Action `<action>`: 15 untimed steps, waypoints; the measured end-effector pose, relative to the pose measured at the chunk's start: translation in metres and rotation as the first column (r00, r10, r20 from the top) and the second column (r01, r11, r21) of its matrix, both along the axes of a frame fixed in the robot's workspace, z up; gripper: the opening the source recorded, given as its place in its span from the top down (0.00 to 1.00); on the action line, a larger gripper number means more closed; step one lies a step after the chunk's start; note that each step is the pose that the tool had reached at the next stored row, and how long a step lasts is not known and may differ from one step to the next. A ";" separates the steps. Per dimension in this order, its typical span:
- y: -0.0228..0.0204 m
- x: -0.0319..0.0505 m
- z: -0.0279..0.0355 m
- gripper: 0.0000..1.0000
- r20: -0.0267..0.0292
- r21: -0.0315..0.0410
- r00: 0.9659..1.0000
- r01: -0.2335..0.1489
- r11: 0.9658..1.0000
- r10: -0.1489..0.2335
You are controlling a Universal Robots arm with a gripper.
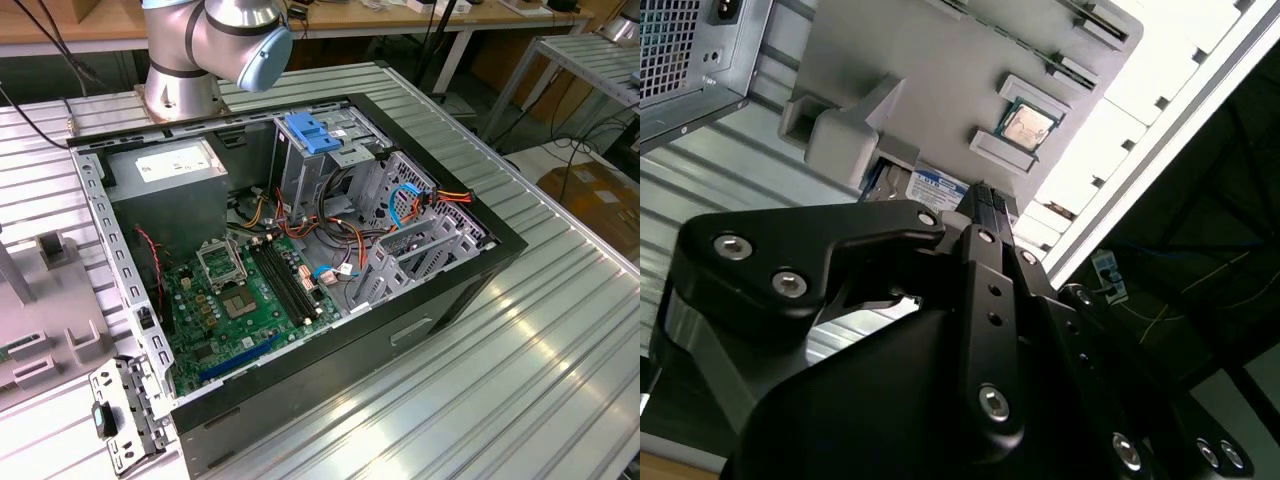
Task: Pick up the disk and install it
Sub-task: 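Pick up the disk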
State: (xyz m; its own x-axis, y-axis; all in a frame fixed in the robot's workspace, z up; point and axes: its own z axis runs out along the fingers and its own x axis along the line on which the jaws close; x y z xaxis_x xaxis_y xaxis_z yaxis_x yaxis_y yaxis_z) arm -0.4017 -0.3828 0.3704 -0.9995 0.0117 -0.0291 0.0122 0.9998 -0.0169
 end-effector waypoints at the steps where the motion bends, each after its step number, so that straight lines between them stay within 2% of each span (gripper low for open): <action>1: 0.0000 0.0000 0.0000 0.89 0.000 0.000 1.000 -0.009 1.000 0.009; 6: 0.0000 0.0000 0.0000 0.89 0.000 0.000 0.999 -0.055 0.999 0.055; 9: 0.0000 0.0000 0.0000 0.89 0.000 0.000 0.995 -0.097 0.995 0.097; 15: 0.0000 0.0000 0.0000 0.89 0.000 0.000 0.990 -0.143 0.990 0.143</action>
